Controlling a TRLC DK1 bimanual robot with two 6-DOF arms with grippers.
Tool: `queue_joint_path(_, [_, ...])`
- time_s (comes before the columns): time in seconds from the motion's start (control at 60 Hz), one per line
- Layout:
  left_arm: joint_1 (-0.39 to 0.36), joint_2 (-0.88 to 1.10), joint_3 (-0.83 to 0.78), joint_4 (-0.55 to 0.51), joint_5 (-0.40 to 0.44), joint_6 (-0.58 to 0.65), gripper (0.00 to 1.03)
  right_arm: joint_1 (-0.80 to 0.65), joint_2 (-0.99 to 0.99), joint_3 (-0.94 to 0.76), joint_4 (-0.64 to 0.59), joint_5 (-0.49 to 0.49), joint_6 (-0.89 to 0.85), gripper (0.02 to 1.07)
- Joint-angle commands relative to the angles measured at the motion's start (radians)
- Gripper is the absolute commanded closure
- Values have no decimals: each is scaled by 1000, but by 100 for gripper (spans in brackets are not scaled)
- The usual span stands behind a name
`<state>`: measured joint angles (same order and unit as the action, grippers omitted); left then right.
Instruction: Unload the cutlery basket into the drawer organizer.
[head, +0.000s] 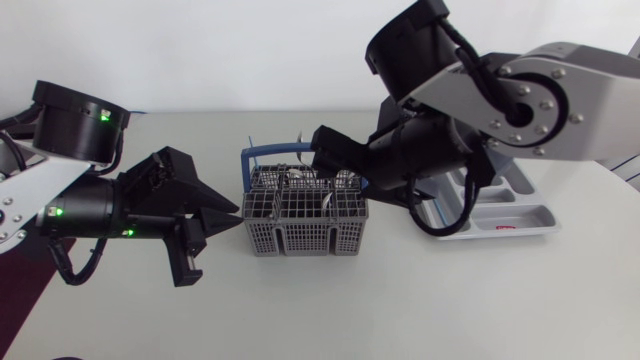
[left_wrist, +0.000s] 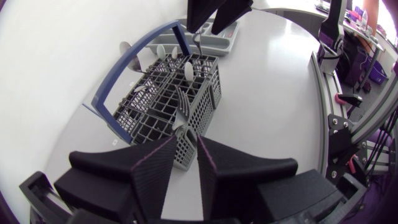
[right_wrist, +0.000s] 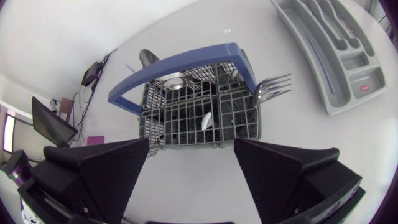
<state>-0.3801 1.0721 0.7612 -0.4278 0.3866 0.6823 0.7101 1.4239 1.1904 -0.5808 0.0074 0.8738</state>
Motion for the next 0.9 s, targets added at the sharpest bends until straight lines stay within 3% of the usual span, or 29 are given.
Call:
queue_joint_path(0.0, [12, 3, -31, 9, -2, 25, 64, -8, 60, 57, -42, -14, 74, 12])
queue_joint_path(0.2, [21, 22, -37, 26, 0, 29, 64, -11, 165, 141, -102, -14, 113, 17])
queue_joint_path(0.3, [29, 35, -37, 37, 0, 31, 64, -21, 208, 173, -117, -9, 151, 34])
queue_joint_path(0.467, [33, 49, -36, 50, 1, 33, 63, -43, 241, 181, -120, -12, 188, 45])
queue_joint_path(0.667, [32, 75, -31, 66, 3, 28, 63, -55, 268, 183, -116, -61, 200, 45])
queue_joint_path(0.75, [30, 78, -25, 66, 3, 25, 63, -49, 282, 181, -85, -58, 214, 57])
queue_joint_path(0.883, [27, 88, -16, 66, 3, 20, 63, -35, 291, 178, -44, -40, 229, 60])
